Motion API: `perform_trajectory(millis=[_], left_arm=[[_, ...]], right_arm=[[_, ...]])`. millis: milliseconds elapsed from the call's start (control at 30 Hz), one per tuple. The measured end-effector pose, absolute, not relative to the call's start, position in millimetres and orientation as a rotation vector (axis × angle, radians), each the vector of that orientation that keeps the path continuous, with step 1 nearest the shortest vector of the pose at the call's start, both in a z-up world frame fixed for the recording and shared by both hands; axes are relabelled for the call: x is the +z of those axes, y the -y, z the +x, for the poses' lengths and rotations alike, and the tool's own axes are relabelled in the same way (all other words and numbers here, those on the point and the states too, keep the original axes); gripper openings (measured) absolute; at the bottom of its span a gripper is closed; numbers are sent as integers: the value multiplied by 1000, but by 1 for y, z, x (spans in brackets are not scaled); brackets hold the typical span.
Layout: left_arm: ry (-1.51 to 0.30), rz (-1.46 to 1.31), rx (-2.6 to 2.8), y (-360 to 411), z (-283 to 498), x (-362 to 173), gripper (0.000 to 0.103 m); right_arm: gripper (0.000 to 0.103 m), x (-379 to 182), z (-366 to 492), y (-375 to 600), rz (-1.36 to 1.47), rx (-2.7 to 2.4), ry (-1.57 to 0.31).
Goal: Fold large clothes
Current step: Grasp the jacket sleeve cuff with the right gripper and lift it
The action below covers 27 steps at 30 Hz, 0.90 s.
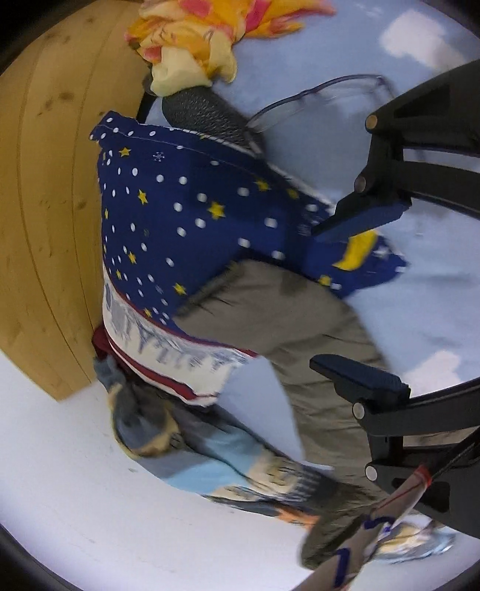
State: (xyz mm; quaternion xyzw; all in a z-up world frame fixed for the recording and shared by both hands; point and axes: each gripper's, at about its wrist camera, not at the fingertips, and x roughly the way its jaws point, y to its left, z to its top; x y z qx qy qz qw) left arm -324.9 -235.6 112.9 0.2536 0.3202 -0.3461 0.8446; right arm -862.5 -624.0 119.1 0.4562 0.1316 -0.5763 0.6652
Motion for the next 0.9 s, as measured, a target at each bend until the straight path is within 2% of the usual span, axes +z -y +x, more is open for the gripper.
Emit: perform_trajectory(millis=[133, 233, 300, 333, 367, 433, 467, 733, 900], left_arm=[[-674, 534, -714, 236, -321, 110, 103], [-684, 540, -708, 238, -319, 107, 103], [-689, 547, -706, 239, -319, 104, 103], [-689, 553, -706, 239, -320, 103, 103], [-687, 555, -707, 239, -321, 103, 103], [-682, 556, -712, 239, -323, 104, 103], [-680, 555, -714, 239, -323, 104, 103], [-678, 517, -726, 231, -324, 114, 103], [-675, 488, -736, 227, -325, 124, 103]], right_arm=[[63, 108, -871, 655, 1083, -1298, -261], [53, 98, -867, 675, 1100, -1270, -282], [52, 92, -863, 681, 1099, -1278, -302], [49, 90, -863, 682, 1099, -1274, -304], [35, 87, -861, 686, 1102, -1258, -317], [19, 86, -857, 687, 1084, -1251, -346], [17, 88, -857, 685, 1067, -1250, -335], [15, 137, -856, 651, 989, -1242, -269], [15, 205, -843, 628, 909, -1229, -223]])
